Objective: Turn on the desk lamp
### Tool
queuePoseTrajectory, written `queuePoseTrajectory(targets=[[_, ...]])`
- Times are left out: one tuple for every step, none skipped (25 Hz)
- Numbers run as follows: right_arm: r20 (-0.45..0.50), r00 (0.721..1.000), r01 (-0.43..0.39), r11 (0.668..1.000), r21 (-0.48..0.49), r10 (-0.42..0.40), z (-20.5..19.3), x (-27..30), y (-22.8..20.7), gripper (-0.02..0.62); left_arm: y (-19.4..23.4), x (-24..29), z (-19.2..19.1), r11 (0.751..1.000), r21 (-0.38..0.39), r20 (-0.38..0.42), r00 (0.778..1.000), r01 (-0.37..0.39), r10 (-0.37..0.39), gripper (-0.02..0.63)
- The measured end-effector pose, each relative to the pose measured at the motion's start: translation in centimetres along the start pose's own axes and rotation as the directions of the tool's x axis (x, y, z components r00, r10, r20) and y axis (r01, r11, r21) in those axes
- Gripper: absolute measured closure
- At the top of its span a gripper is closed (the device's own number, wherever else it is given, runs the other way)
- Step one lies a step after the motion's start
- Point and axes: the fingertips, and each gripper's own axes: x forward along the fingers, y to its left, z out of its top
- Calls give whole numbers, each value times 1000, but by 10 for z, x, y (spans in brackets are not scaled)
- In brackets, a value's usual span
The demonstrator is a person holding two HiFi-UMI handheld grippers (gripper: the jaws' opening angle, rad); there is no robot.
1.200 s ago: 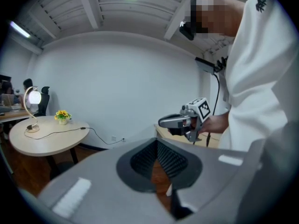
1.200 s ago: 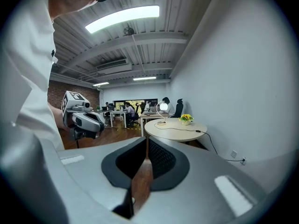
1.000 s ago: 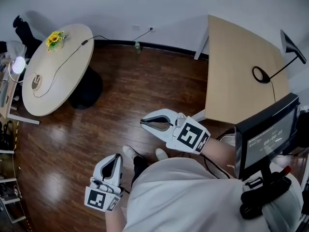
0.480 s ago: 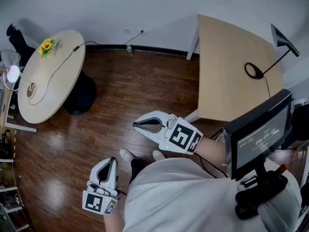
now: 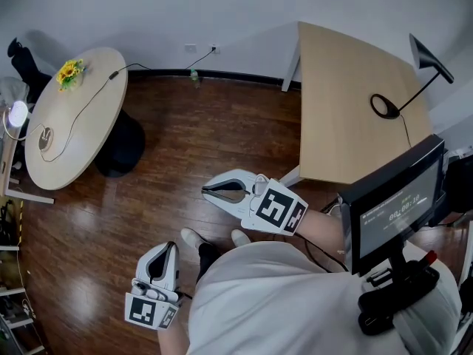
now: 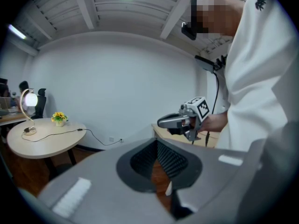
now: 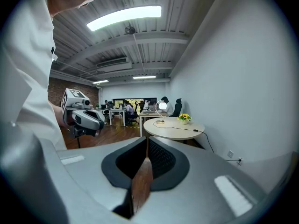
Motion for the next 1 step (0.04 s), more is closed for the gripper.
queuePoseTrajectory(targets=[[-1, 1000, 0, 1000, 1, 0, -1, 0, 1, 580, 0, 0, 0, 1000, 1, 0, 1000, 1, -1, 589]])
